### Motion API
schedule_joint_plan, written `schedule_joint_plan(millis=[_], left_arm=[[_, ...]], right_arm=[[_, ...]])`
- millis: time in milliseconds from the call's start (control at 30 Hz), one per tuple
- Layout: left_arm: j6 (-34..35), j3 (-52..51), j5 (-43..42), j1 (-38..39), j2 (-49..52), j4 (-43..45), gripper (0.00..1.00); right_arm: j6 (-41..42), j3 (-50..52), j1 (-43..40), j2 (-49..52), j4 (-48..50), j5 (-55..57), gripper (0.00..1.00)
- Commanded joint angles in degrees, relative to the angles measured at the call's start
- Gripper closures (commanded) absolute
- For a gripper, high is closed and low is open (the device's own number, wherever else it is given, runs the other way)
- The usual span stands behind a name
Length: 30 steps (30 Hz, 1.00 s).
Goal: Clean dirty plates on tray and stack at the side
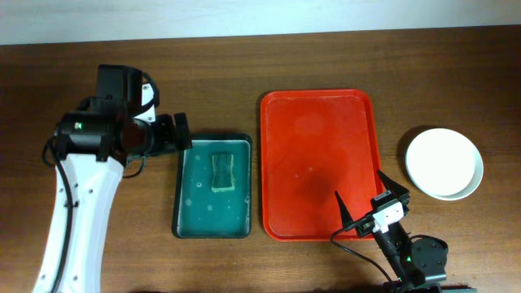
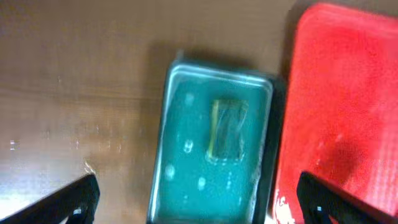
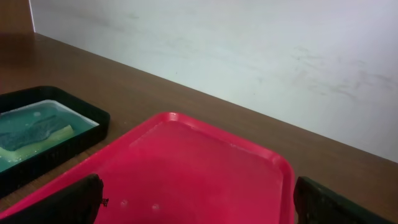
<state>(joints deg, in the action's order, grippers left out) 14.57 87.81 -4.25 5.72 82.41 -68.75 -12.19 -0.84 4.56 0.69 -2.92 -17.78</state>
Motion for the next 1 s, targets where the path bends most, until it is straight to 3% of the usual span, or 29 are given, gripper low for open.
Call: schedule_joint_plan(millis=[0,33,267,433,600,733,900,967], left_arm=[[-2.8,-4.7,3.2,3.6,-9.8,11.4,0.0],[-6.1,-10.1,3.2,4.8,-15.0,19.3,0.01],[-6.5,-39.7,6.4,4.9,-39.9,41.8,0.01],[-6.5,-58.0,9.3,3.3,-59.6,50.1,0.01],[-6.5,-69.7,9.2,0.1,-74.9,52.9,0.01],[-6.5,-77.6,9.3,-2.2,-81.6,58.1,0.01],[-6.5,-86.0,9.5,-2.4,-82.1,69.5,0.01],[-6.5,-87.3,9.5,-2.6,-82.2,69.3,0.01]], right_arm=[[0.2,0.5,0.3,-0.4,0.0,0.5,0.02],[0.2,0.5,0.3,-0.4,0.0,0.5,0.02],[0.2,0.5,0.3,-0.4,0.0,0.5,0.02],[0.2,0.5,0.3,-0.4,0.0,0.5,0.02],[0.2,0.5,0.3,-0.4,0.0,0.5,0.02],[0.2,0.5,0.3,-0.4,0.0,0.5,0.02],[0.2,0.5,0.3,-0.4,0.0,0.5,0.02],[0.2,0.5,0.3,-0.4,0.0,0.5,0.02]])
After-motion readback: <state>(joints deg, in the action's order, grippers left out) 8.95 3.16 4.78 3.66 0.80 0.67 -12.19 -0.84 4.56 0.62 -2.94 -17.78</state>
